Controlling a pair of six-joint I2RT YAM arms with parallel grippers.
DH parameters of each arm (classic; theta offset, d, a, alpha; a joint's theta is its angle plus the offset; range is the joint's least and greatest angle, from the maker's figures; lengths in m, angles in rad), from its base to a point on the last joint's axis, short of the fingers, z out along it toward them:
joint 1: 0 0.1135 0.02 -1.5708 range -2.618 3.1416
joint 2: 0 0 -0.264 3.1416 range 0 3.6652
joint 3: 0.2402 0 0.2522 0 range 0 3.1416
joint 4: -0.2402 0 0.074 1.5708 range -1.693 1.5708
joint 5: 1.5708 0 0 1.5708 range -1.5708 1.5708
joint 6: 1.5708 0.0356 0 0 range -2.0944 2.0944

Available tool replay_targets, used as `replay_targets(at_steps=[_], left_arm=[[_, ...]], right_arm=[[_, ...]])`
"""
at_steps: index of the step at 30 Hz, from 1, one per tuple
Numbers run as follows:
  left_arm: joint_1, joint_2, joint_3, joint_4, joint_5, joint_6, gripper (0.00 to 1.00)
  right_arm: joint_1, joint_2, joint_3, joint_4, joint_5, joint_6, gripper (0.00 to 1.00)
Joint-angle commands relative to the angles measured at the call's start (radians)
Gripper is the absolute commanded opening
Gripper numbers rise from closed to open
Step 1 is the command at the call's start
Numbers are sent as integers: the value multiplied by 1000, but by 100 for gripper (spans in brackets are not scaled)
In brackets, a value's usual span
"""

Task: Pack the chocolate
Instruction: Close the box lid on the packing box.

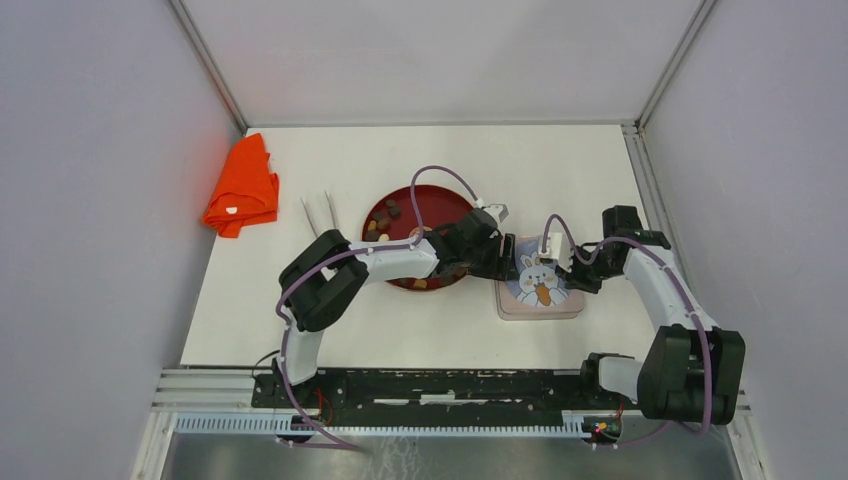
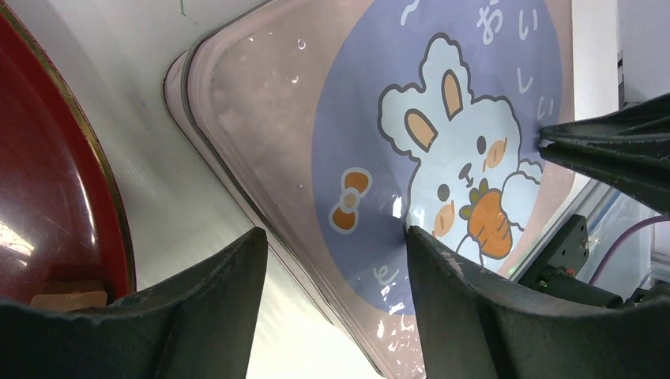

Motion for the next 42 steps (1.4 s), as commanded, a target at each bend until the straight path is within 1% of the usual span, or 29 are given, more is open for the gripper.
replay_targets(at_steps=[1,4,9,12,14,16,18,21,26,27,29,31,34,38,42], left_arm=[[-4,-8,23,-35,-5,42,72],[-1,-9,42,-49,-9,51,72],[12,11,65,-83,-11,60,67],[14,22,74,-95,-6,67,65],[15,26,75,-94,-6,69,65],[15,29,76,-94,-6,71,65],[15,35,77,-93,-2,71,65],[19,42,79,-92,1,71,65],[24,52,70,-85,8,70,65],[25,55,67,-81,12,69,65],[29,63,66,-78,19,68,63],[32,68,63,-75,32,68,61],[38,55,71,-75,43,72,59],[48,19,117,-95,43,92,61],[60,-27,182,-114,38,127,65]], right_arm=[[-6,98,-118,92,231,26,15],[-6,99,-71,46,166,24,17],[-8,95,146,-129,-42,-12,21],[-8,90,282,-152,-138,30,22],[-8,89,349,-117,-170,99,22],[-6,84,372,-36,-159,190,21],[-3,79,354,47,-120,274,21],[15,112,283,125,-32,318,19],[26,208,75,295,171,395,17],[28,235,51,315,208,405,17],[29,289,44,307,233,408,16],[29,302,65,269,203,395,16],[27,245,135,213,109,389,17],[27,181,306,102,-29,386,20],[27,120,418,70,-134,395,22]])
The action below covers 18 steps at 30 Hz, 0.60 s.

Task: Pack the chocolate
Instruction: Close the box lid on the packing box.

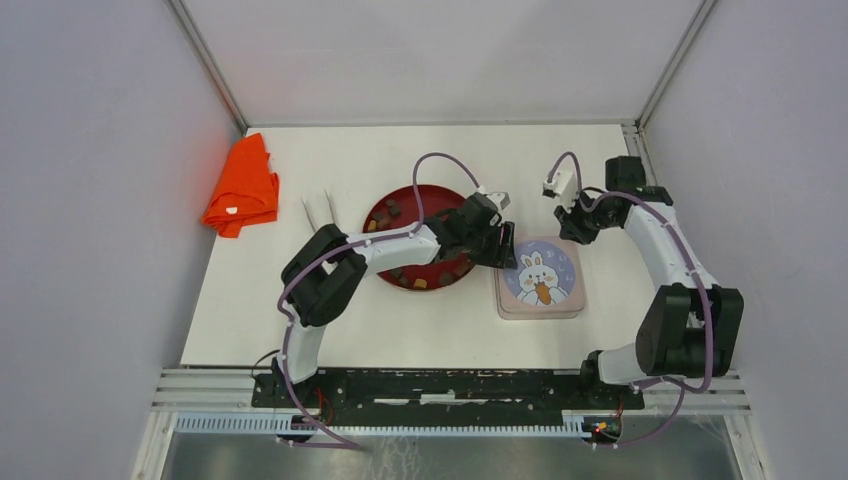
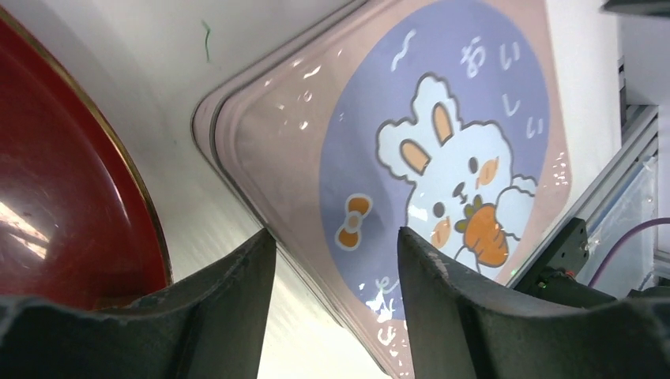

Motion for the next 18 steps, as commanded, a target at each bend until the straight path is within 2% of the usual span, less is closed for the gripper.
replay_targets(at_steps=[1,7,12,18], left_arm=[[20,-67,106,-19,-11,91,66],[22,-158,152,-53,-34,145,67],[24,-296,35,3,-73,179,63],[24,-491,-120,106,-120,215,60]], right_arm=[[-2,-99,134,-64,-142,15,23],[-2,-201,102,-51,-264,9,23],[-2,-278,40,34,-312,32,25],[7,-267,27,44,-358,22,26]])
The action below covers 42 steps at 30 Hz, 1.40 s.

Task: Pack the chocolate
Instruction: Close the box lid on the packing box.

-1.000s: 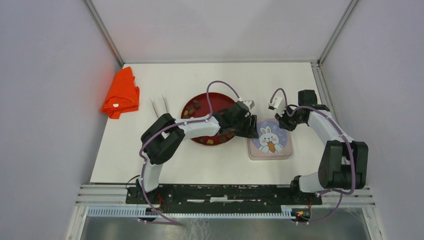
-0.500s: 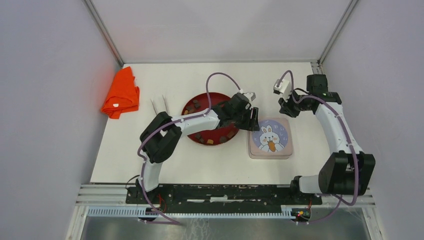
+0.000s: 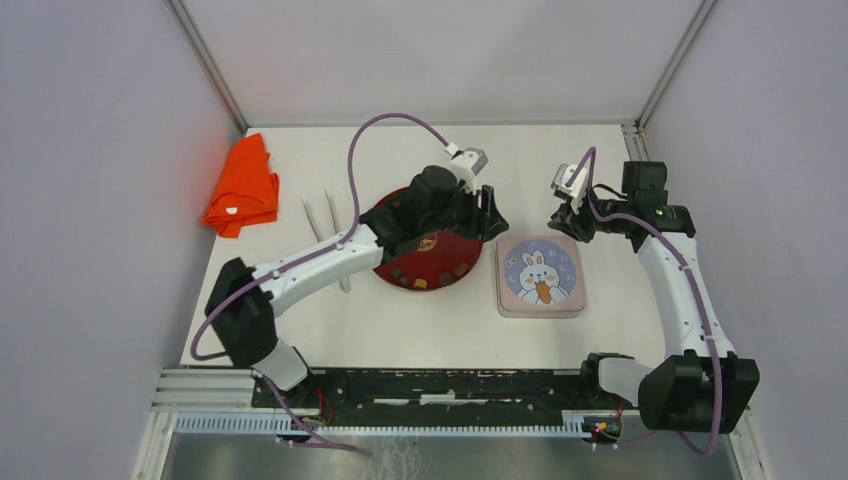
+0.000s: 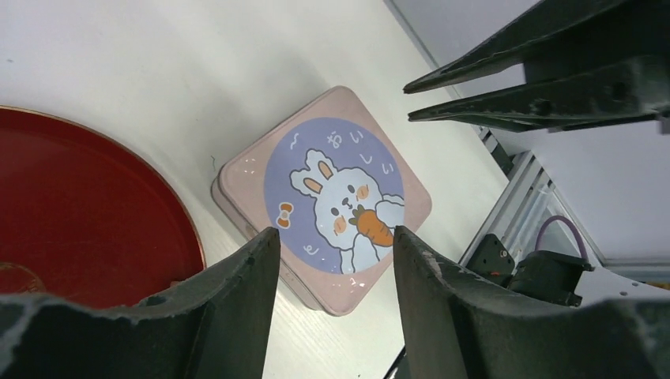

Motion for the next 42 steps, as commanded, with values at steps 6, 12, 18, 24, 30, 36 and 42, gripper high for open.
replay_targets(at_steps=[6,12,18,24,30,36,42], left_arm=[[2,-264,-187,202,-106,120,62],[16,-350,-204,221,-87,111,91],[28,-388,-284,231,-1,25,91],[28,-422,-415,279,41,-47,88],[28,-434,-441,182,-76,-4,88],[28,-370,-424,129,-170,14,87],[27,-296,-417,97,-210,-19,83]], right_arm=[[12,-9,-23,41,-70,-43,26],[12,-34,-37,49,-108,-44,30],[12,-41,-31,39,-142,-38,32],[8,-53,-35,28,-89,-25,34],[-46,-88,-80,33,-37,8,34],[-153,-76,-107,8,-30,6,33],[-208,-76,-177,22,56,11,33]])
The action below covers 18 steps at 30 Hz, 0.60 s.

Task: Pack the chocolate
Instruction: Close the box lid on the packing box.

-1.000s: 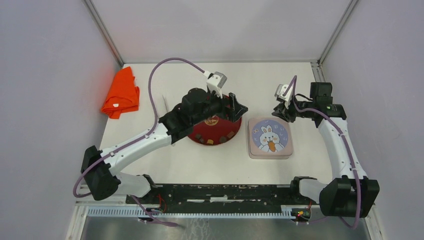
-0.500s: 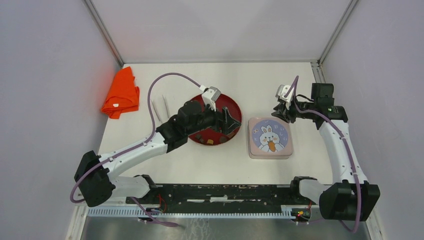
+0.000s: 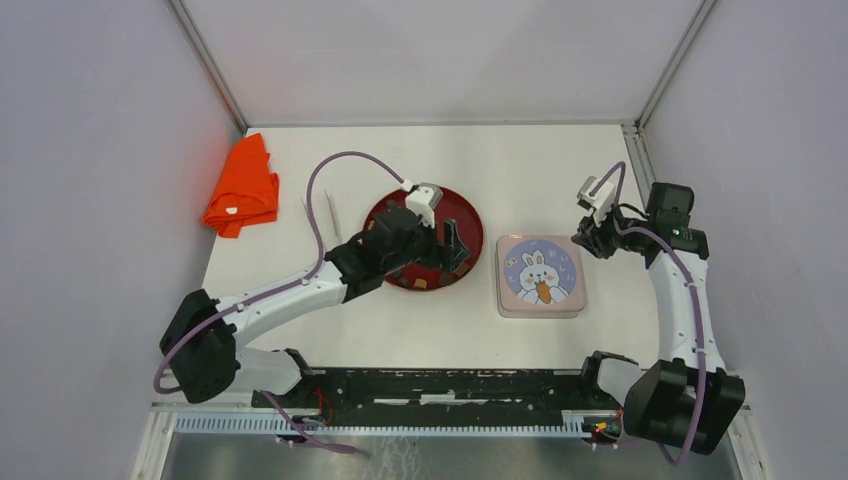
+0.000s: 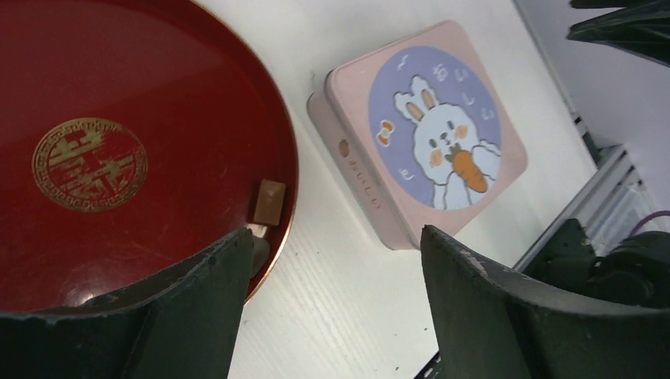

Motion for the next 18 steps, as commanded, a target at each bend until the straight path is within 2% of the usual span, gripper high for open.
replay_targets(at_steps=[1,9,18], left_arm=[[2,48,35,-19,-70,-18,83],[2,121,55,-47,-85,-14,82],[3,170,76,-78,-110,-11,76]], right_arm=[[-28,-4,-60,18,85,17,33],[-52,-25,-140,62,196,19,33],[-84,-24,-184,40,261,-52,33]])
